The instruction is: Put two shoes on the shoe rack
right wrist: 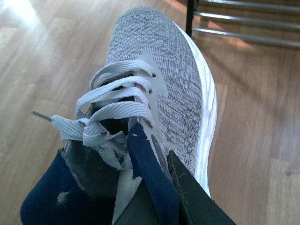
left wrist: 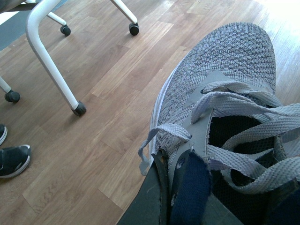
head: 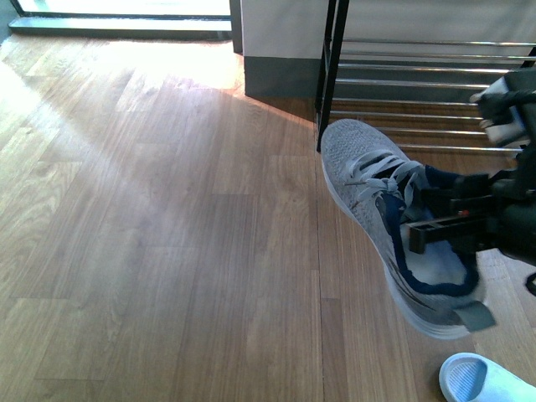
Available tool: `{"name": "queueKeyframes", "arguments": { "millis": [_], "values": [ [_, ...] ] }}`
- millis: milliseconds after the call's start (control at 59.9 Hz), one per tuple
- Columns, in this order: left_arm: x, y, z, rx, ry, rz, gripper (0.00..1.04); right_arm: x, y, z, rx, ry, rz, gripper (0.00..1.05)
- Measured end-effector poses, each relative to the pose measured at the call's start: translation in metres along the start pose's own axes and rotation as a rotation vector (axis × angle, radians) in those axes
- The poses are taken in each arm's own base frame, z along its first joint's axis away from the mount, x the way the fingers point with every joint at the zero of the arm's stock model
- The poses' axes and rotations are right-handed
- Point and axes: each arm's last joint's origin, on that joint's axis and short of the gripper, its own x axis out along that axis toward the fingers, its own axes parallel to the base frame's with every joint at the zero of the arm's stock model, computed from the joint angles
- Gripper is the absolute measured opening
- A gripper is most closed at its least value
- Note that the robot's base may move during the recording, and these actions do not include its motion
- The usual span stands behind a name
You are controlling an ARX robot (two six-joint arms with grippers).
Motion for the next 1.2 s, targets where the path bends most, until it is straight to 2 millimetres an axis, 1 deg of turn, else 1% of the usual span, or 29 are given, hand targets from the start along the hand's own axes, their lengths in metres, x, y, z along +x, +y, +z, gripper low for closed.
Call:
{"name": "queueKeyframes", "arguments": {
  "millis": [33,50,117,133,183,300,367,467,1201],
  "values": [
    [0.000,0.000,0.000,0.000,0.000,0.000,0.02,-0.018,0.005,0.006,-0.047,-0.025,0.012,0.01],
    [0.000,0.000,0.000,0.000,0.000,0.000,0.02,-0.031,0.008,0.009,-0.068,-0.044,0.023,0.01],
    [0.000,0.000,0.000,0.000,0.000,0.000,0.02,-0.064,0.015,0.018,-0.134,-0.097,0.043,0.01],
    [0.000,0.000,0.000,0.000,0.000,0.000,0.02,-0.067,0.016,0.018,-0.146,-0.103,0.045,0.01],
    [0.000,0.000,0.000,0.000,0.000,0.000,0.02,-0.087,0.019,0.021,-0.182,-0.134,0.052,0.01],
    [0.000,0.000,0.000,0.000,0.000,0.000,0.02,-0.129,0.023,0.020,-0.269,-0.210,0.053,0.01],
    [0.000,0.000,0.000,0.000,0.000,0.000,0.02,-0.141,0.023,0.025,-0.285,-0.289,0.045,0.01],
    [0.000,0.000,0.000,0.000,0.000,-0.001,0.02,-0.147,0.023,0.030,-0.298,-0.335,0.034,0.01],
    [0.000,0.000,0.000,-0.002,-0.002,0.003,0.02,-0.146,0.023,0.029,-0.309,-0.328,0.035,0.01]
  ]
}}
